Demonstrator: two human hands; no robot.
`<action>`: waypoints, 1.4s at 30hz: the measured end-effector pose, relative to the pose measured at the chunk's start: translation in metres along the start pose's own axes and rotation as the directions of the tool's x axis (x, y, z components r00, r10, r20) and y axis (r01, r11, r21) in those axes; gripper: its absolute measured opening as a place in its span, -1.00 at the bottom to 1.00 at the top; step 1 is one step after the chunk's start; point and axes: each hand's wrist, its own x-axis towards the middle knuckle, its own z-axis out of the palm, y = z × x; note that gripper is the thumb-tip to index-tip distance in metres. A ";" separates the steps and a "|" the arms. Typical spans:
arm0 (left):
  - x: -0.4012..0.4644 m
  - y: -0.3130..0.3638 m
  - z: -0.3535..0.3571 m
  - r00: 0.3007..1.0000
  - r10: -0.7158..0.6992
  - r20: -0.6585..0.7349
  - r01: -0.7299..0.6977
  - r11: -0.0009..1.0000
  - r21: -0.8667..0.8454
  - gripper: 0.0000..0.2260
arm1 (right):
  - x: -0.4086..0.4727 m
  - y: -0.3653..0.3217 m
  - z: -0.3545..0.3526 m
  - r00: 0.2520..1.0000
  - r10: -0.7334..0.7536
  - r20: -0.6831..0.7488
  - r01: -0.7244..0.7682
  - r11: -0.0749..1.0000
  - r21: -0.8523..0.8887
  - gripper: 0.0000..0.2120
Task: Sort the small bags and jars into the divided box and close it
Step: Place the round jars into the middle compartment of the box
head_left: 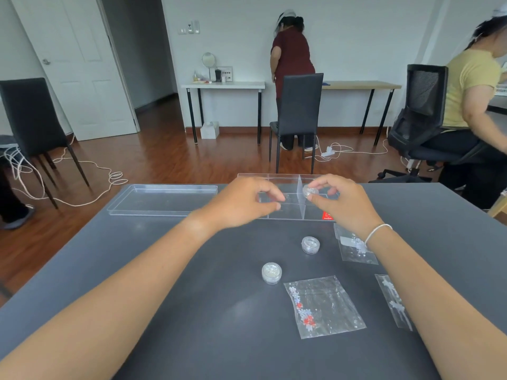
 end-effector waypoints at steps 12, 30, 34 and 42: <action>-0.065 -0.003 0.015 0.979 -0.004 0.205 0.044 0.981 -0.190 -0.83 | 0.043 -0.013 0.018 0.982 0.081 0.168 -0.045 0.977 -0.209 -0.94; -0.074 -0.011 0.023 0.958 0.015 0.287 0.051 0.974 -0.221 -0.79 | 0.074 -0.022 0.037 0.925 0.140 0.354 0.194 0.626 -0.755 -0.92; -0.074 -0.012 0.024 0.960 0.001 0.279 0.062 0.975 -0.214 -0.78 | 0.076 -0.023 0.038 0.912 0.173 0.373 0.193 0.621 -0.759 -0.93; -0.075 -0.011 0.024 0.964 -0.010 0.266 0.070 0.974 -0.217 -0.79 | 0.078 -0.020 0.041 0.903 0.224 0.366 0.163 0.609 -0.776 -0.88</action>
